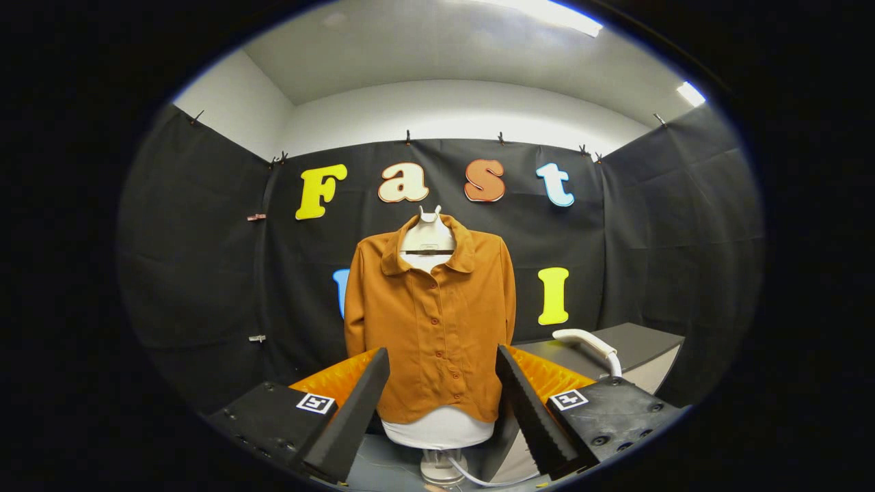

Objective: Iron the clothes twice with a garment steamer, once on the left side and once on the right side.

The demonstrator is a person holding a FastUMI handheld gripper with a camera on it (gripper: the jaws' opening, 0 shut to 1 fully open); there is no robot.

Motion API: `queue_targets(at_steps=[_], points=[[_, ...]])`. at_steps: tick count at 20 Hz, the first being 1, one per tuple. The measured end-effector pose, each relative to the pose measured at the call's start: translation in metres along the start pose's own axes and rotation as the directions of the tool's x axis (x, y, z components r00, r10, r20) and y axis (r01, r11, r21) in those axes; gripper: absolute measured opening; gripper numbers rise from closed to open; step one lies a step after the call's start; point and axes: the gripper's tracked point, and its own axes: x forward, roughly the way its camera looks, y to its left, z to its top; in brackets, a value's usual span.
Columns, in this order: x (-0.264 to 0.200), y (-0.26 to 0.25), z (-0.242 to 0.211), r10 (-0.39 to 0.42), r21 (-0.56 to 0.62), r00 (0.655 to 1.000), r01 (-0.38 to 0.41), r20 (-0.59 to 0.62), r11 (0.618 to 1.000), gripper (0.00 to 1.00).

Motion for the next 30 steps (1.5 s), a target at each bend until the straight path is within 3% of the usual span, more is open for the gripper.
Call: queue_targets(at_steps=[14,23,30], points=[[0.020,-0.003,-0.008,-0.042,-0.014,0.999,0.042,-0.015,0.999,0.98],[0.042,0.002,-0.014,-0.153,-0.024,0.988,0.152,-0.026,0.988,0.98],[0.067,-0.034,-0.020,-0.240,-0.033,0.970,0.239,-0.039,0.970,0.98]])
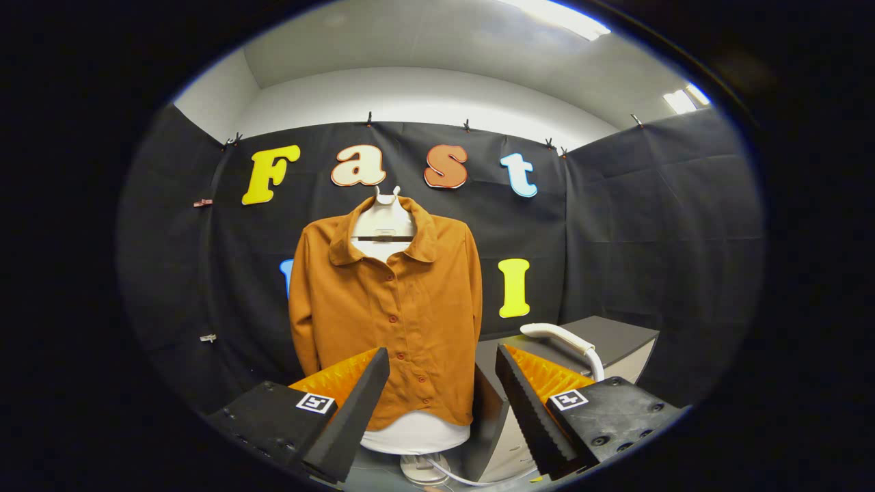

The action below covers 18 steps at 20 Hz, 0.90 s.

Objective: Iron the clothes twice with a garment steamer, once on the left side and once on the right side.

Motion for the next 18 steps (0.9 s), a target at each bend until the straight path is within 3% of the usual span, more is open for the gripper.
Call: queue_targets(at_steps=[6,18], points=[[0.065,-0.044,-0.001,-0.007,-0.005,1.000,0.007,0.009,1.000,0.98],[0.231,-0.214,-0.031,-0.077,-0.040,0.988,0.072,-0.135,0.997,0.98]])
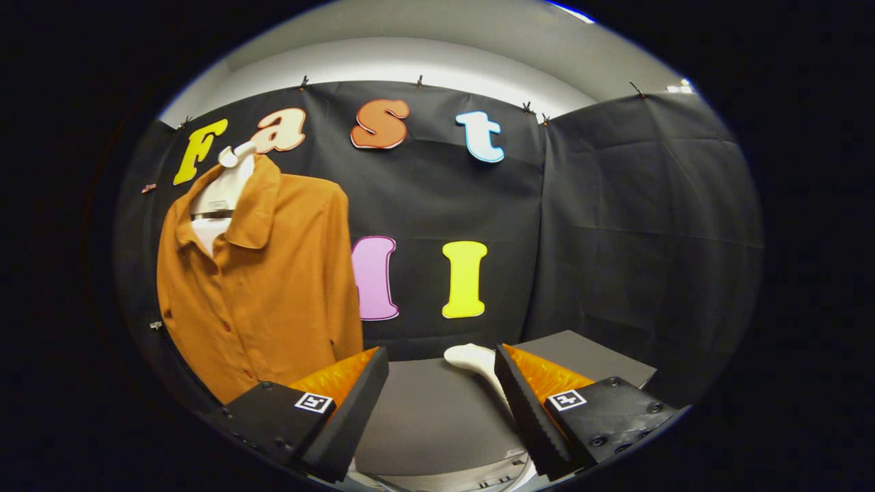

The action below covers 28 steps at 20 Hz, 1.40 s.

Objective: Iron the clothes twice with a garment steamer, once on the left side and once on the right side.

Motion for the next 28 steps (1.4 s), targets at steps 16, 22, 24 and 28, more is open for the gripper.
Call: queue_targets(at_steps=[16,22,24,28], points=[[0.127,-0.064,-0.113,0.077,0.034,0.907,-0.069,-0.415,0.997,0.98],[0.137,-0.075,-0.147,0.068,0.045,0.842,-0.052,-0.535,0.998,0.98],[0.140,-0.074,-0.153,0.065,0.038,0.829,-0.053,-0.556,0.998,0.97],[0.146,-0.072,-0.163,0.065,0.031,0.805,-0.058,-0.590,0.998,0.86]])
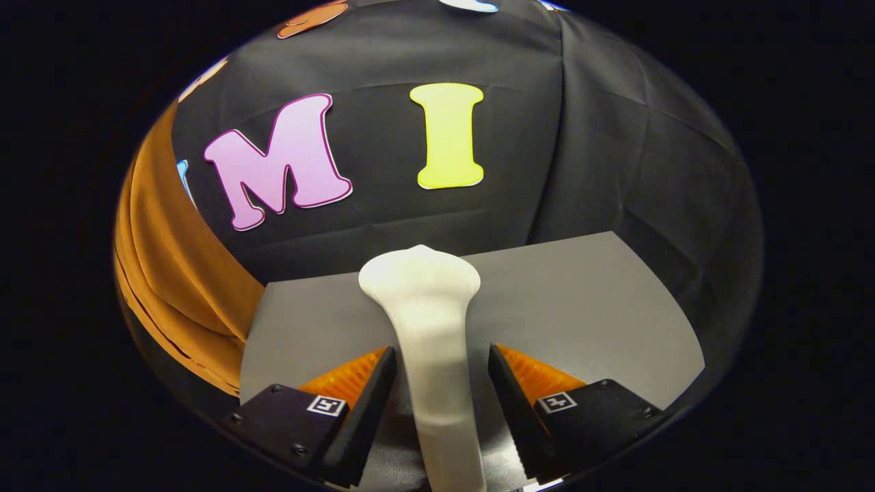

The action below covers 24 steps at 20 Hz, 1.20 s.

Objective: Iron the clothes twice with a garment steamer, once on the left side and once on the right side.

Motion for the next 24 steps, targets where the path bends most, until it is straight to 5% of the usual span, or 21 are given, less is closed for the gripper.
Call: queue_targets(at_steps=[6,13,24], points=[[0.002,0.004,-0.003,0.001,-0.044,1.000,-0.002,-0.025,0.999,0.41],[-0.030,-0.011,0.019,-0.037,0.038,0.993,0.033,0.116,0.999,0.41],[-0.156,0.022,0.032,-0.108,0.066,0.921,0.090,0.375,0.994,0.40]])
